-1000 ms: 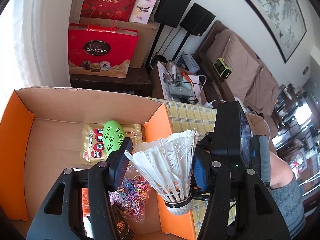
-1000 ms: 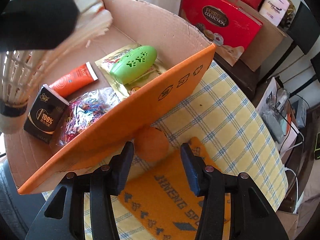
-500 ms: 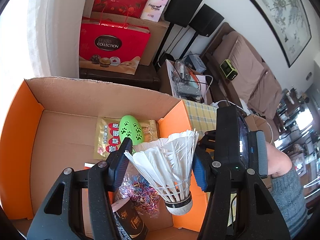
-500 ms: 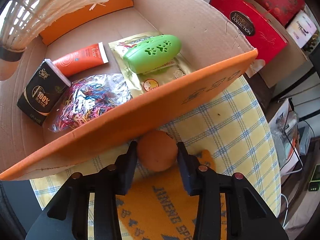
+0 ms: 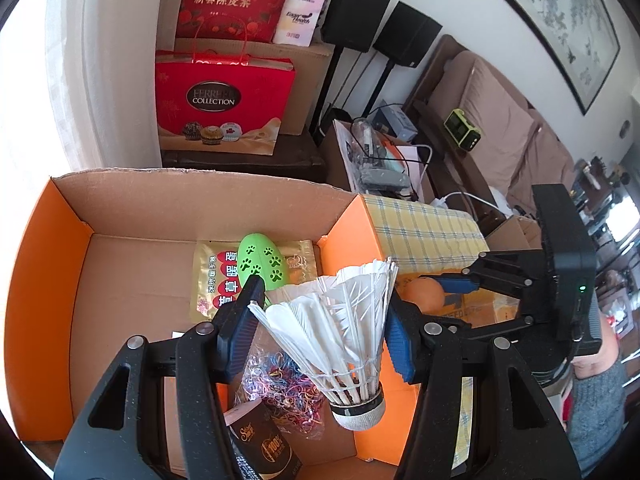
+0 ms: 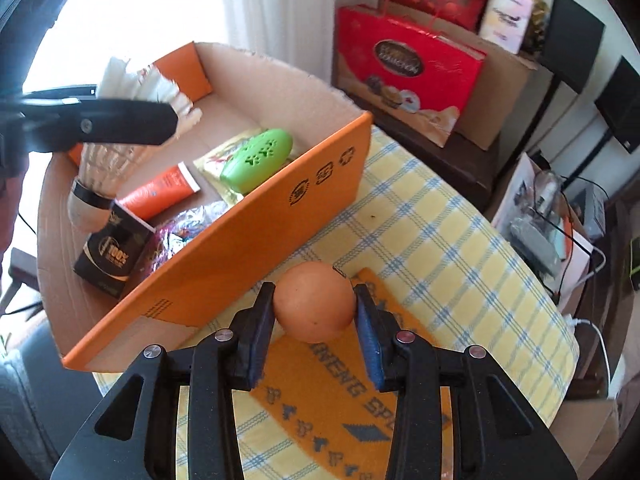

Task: Organize objects
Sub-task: 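Grasp the orange ball on the towel with the right gripper while the left gripper holds the shuttlecock, then lower the shuttlecock into the box with the left gripper while the right gripper drops the orange ball in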

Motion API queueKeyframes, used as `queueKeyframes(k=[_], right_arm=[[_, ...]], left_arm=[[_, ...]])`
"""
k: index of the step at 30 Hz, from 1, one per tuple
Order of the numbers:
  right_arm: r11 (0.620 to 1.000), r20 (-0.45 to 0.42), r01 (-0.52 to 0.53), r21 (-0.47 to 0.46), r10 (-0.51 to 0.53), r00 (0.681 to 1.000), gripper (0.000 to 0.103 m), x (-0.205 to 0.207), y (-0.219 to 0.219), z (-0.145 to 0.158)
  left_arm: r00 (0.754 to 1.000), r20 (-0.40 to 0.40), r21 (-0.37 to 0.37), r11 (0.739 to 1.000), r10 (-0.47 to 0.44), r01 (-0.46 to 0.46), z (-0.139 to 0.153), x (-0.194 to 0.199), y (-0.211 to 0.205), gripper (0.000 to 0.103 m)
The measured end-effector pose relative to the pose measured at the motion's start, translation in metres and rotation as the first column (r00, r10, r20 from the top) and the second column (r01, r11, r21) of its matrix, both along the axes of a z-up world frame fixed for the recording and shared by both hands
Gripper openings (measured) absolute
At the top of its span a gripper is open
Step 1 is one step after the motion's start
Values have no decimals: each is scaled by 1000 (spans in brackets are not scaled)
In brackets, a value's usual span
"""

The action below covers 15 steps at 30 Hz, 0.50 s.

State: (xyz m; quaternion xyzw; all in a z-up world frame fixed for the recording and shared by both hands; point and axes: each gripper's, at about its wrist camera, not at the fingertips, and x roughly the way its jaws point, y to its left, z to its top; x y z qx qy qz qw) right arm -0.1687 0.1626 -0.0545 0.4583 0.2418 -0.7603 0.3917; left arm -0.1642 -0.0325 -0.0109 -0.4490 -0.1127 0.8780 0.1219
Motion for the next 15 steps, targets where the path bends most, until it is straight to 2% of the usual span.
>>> queueKeyframes(k=[5, 9, 15], right_arm=[[992, -4, 117, -49, -118, 993, 39, 12, 6, 19], [968, 22, 228, -107, -227, 974, 39, 18, 15, 29], [938, -32, 301, -171, -311, 950, 39, 31, 11, 44]], left_arm=[[1000, -20, -35, 999, 12, -13, 1, 4, 3, 53], [999, -46, -85, 996, 22, -26, 2, 12, 6, 53], [994, -97, -154, 986, 43, -58, 5, 23, 7, 53]])
